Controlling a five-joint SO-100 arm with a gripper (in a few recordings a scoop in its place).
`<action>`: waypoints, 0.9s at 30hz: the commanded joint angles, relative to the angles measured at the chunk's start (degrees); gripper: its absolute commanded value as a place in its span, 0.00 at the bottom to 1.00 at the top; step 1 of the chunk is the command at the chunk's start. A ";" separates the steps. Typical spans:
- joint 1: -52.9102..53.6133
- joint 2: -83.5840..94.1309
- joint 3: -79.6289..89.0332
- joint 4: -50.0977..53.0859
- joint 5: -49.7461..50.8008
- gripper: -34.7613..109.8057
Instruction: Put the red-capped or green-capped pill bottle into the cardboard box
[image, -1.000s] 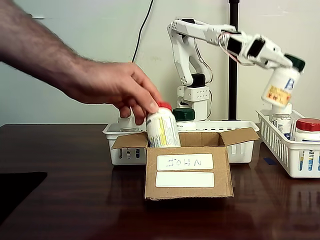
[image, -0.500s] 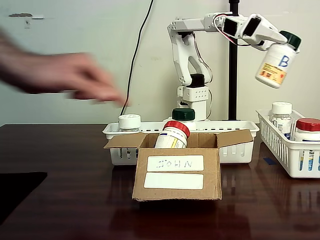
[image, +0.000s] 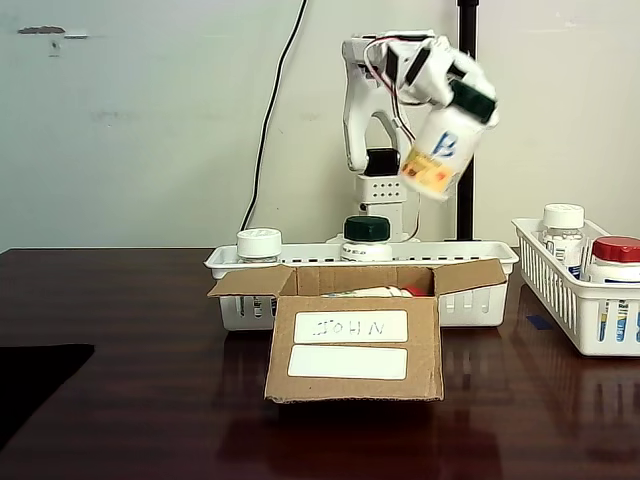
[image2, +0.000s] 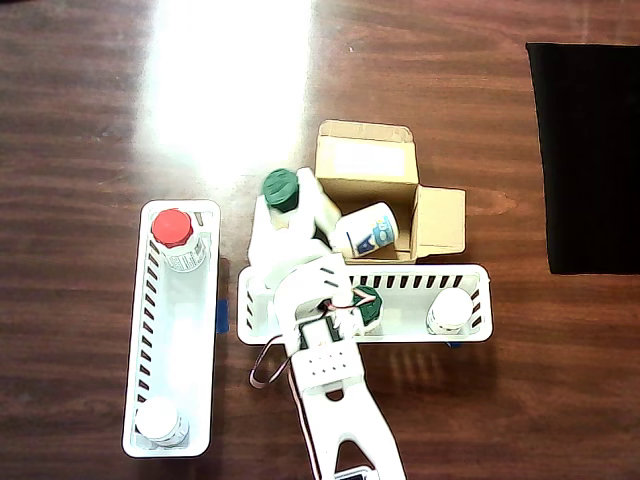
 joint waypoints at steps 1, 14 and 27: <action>1.67 0.00 -1.76 -6.24 -0.09 0.25; 10.81 -9.67 6.15 -21.62 6.86 0.25; 13.36 -17.31 6.59 -30.06 13.27 0.71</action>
